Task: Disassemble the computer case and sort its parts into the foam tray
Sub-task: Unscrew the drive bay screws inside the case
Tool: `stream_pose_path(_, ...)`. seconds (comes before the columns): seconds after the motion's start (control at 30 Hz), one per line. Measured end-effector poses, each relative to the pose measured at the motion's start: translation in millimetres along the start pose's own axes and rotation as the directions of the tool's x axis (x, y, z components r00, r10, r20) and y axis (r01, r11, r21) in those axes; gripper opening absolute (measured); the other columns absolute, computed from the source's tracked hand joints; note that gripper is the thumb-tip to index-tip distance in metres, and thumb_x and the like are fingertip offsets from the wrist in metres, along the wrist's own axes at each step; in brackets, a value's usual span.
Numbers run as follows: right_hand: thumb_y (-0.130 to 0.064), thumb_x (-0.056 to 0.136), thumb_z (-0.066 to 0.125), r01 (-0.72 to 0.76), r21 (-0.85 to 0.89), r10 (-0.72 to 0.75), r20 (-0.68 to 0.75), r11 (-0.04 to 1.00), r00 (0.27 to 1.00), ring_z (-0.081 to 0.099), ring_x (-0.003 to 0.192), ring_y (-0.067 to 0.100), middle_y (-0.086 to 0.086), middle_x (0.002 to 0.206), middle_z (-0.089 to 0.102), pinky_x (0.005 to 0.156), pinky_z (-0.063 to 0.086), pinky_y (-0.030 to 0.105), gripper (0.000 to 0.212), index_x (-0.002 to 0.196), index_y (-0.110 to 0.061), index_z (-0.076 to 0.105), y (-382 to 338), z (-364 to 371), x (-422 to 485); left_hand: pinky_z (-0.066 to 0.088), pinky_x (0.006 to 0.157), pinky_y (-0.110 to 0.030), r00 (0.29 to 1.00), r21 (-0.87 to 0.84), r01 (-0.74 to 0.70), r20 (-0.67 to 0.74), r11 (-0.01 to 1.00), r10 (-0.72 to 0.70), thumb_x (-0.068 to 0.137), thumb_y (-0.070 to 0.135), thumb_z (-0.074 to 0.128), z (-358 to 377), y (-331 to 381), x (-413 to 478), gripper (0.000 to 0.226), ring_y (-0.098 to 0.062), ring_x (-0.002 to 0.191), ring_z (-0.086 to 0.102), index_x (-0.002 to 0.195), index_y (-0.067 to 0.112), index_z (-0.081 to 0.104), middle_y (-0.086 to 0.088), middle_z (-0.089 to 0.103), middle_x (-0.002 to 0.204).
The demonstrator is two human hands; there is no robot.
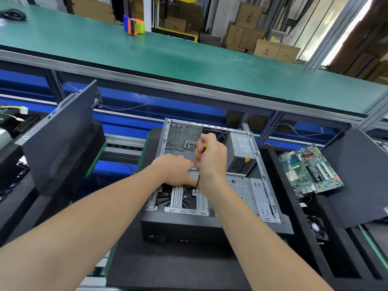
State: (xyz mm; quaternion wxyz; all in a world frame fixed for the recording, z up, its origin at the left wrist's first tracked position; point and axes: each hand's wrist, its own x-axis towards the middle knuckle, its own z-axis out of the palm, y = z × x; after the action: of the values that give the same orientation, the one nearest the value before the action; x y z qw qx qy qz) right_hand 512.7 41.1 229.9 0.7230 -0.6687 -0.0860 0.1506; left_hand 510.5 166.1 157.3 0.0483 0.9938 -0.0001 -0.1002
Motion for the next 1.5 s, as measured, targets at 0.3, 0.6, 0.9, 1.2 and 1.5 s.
stream_pose_path(0.3,-0.022,0.102,0.047,-0.118,0.054,0.033,0.777,0.991,0.628,0.016,0.042,0.008,-0.006,0.046,0.024,0.048,0.008,0.029,0.035,0.067,-0.016,0.045,-1.5,-34.5,31.4,0.056,0.075,-0.044,0.996,-0.115,-0.036,-0.084,0.993,0.027,0.06,0.105,0.018,5.7,0.0,2.6,0.075,-0.013,0.066,0.055,0.061,0.035,0.046,0.014,0.056,0.065)
stream_pose_path(0.6,-0.039,0.1,0.06,-0.136,0.117,-0.012,0.799,0.984,0.602,0.017,0.041,0.014,-0.002,0.05,0.024,0.043,0.017,0.029,0.046,0.074,-0.013,0.033,4.5,-33.8,39.7,0.055,0.067,-0.039,0.993,-0.125,0.012,-0.112,0.992,-0.026,0.047,0.113,0.022,14.3,-1.0,8.9,0.08,-0.013,0.067,0.061,0.064,0.041,0.053,0.016,0.061,0.067)
stream_pose_path(0.9,-0.051,0.106,0.056,0.127,-0.105,-0.113,0.136,0.986,0.984,0.057,0.056,0.014,0.005,0.064,0.066,0.055,0.049,0.024,0.053,0.071,-0.013,0.067,2.0,-14.0,10.7,0.046,0.061,-0.037,0.996,-0.005,0.014,-0.088,1.0,-0.015,0.045,0.112,0.007,6.2,-0.5,4.0,0.095,-0.021,0.067,0.056,0.086,0.036,0.046,0.01,0.052,0.076)
stream_pose_path(1.2,-0.057,0.109,0.03,0.133,-0.105,-0.165,-0.415,0.986,0.895,0.057,0.063,0.004,-0.013,0.067,0.064,0.066,0.043,0.031,0.057,0.076,-0.024,0.063,9.9,18.0,-12.1,0.039,0.061,-0.035,0.998,-0.047,0.048,0.054,0.998,-0.045,0.06,0.059,0.027,-11.6,7.3,-11.3,0.029,-0.028,0.08,0.051,0.07,0.032,0.027,0.008,0.037,0.074)
stream_pose_path(1.5,-0.046,0.098,0.065,0.158,0.033,-0.15,-0.175,0.987,0.973,0.03,0.059,0.021,0.004,0.06,0.034,0.06,0.027,0.037,0.053,0.06,-0.02,0.038,9.8,1.2,0.2,0.05,0.069,-0.039,0.999,0.021,0.048,-0.015,0.999,-0.047,0.059,0.091,0.02,2.3,-0.7,1.8,0.081,-0.027,0.076,0.054,0.1,0.031,0.055,0.005,0.047,0.083)
